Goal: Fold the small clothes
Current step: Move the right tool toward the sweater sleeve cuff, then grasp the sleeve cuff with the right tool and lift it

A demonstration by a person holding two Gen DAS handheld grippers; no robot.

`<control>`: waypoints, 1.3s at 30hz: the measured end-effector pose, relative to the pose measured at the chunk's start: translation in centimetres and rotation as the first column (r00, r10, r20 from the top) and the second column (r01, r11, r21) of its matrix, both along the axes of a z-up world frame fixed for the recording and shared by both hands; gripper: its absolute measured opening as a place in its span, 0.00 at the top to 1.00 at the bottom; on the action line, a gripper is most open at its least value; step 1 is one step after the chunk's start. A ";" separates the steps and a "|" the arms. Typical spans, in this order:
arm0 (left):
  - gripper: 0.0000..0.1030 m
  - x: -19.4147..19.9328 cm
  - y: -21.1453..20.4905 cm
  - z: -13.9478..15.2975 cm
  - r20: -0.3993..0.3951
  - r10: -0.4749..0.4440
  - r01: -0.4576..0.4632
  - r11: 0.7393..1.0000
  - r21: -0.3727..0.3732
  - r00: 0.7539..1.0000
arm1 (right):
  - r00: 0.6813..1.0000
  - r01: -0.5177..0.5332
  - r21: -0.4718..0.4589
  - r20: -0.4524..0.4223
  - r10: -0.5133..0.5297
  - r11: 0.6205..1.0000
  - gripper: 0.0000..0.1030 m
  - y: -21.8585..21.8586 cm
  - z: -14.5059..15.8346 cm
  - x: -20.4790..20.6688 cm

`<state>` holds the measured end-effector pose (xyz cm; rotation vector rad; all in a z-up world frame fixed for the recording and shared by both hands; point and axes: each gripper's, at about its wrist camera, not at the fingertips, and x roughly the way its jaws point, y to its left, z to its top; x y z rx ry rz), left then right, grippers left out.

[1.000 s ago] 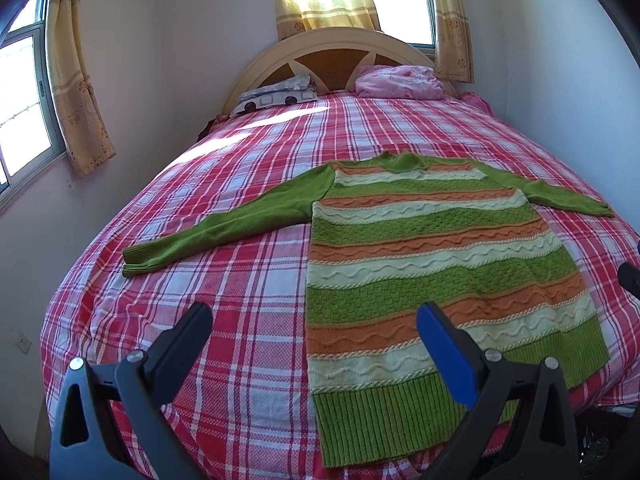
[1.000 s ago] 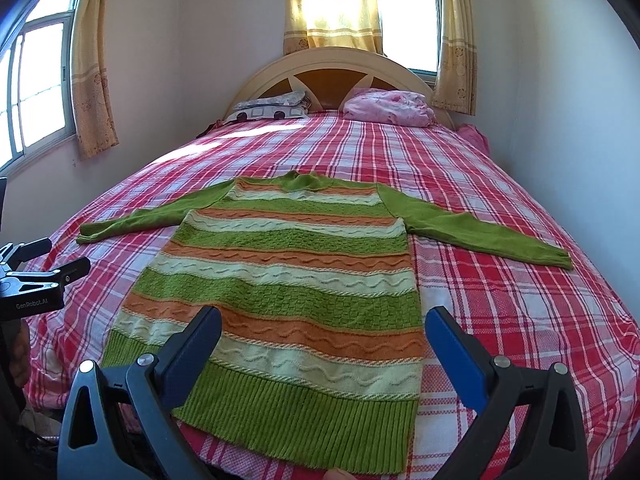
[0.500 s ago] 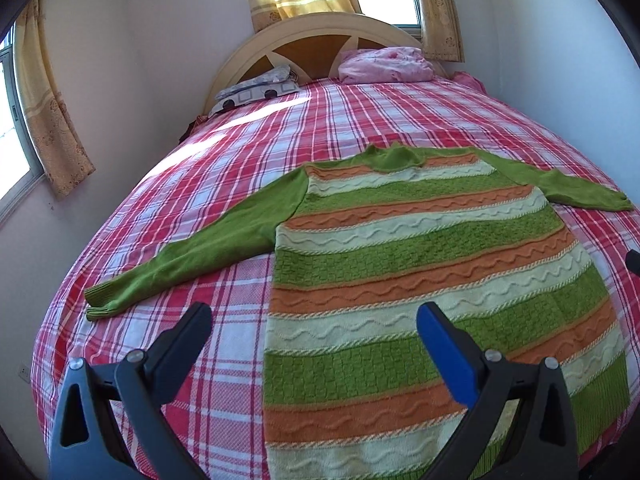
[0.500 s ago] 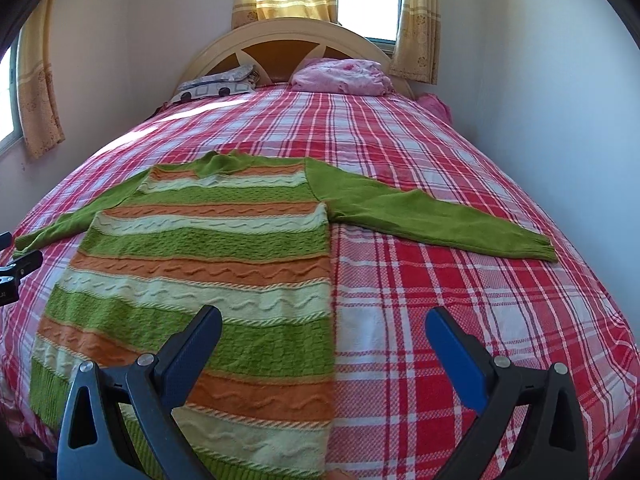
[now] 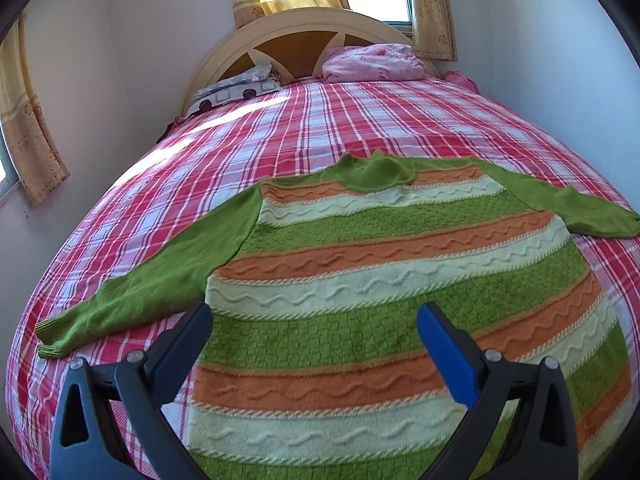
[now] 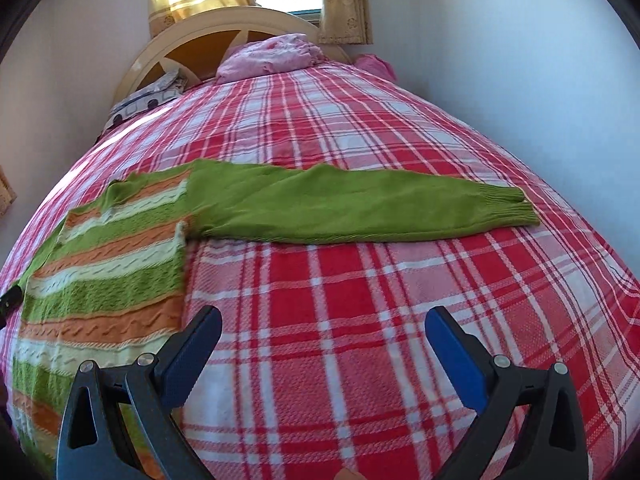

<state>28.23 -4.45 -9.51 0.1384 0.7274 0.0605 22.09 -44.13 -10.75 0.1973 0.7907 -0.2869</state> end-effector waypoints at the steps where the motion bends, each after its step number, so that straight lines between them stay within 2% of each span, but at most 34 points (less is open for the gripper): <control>1: 0.00 0.7 0.0 -0.3 0.002 0.010 -0.010 1.000 -0.002 1.000 | 1.000 0.026 0.007 -0.004 -0.026 1.000 0.01 -1.3 -0.1 0.3; 10: 0.00 4.8 0.5 -1.9 -0.015 0.072 -0.072 0.997 -0.041 0.997 | 0.976 0.217 0.075 -0.023 -0.216 0.973 0.01 -10.6 -0.2 1.5; 15: 0.00 5.8 0.0 -2.6 -0.030 0.072 -0.073 0.996 -0.043 0.997 | 0.941 0.339 0.158 -0.029 -0.338 0.928 0.02 -16.2 -0.7 1.6; 20: 0.00 6.4 0.1 -2.9 -0.040 0.082 -0.083 0.995 -0.049 0.996 | 0.907 0.420 0.229 -0.061 -0.418 0.878 0.18 -20.9 -2.0 2.1; 24: 0.00 6.4 0.1 -2.9 -0.038 0.082 -0.084 0.995 -0.051 0.996 | 0.903 0.425 0.232 -0.047 -0.426 0.875 0.20 -22.4 -2.1 3.1; 30: 0.00 6.5 -0.1 -3.0 -0.042 0.078 -0.080 0.996 -0.044 0.996 | 0.931 0.362 0.239 -0.049 -0.361 0.901 0.49 -22.2 -2.2 5.0; 32: 0.00 6.5 -0.1 -2.9 -0.042 0.075 -0.077 0.996 -0.046 0.996 | 0.937 0.344 0.264 -0.045 -0.345 0.901 0.75 -22.6 -2.2 5.2; 34: 0.00 6.3 -0.1 -2.8 -0.040 0.072 -0.073 0.996 -0.046 0.997 | 0.948 0.311 0.313 -0.031 -0.317 0.898 0.90 -22.6 -2.1 5.2; 35: 0.00 6.3 -0.1 -2.7 -0.040 0.069 -0.071 0.996 -0.047 0.997 | 0.951 0.298 0.312 -0.021 -0.307 0.902 0.94 -22.4 -1.8 5.2; 39: 0.00 5.7 0.1 -2.0 -0.022 0.062 -0.064 0.996 -0.055 0.998 | 0.965 0.245 0.274 0.024 -0.262 0.930 0.94 -20.7 0.3 5.6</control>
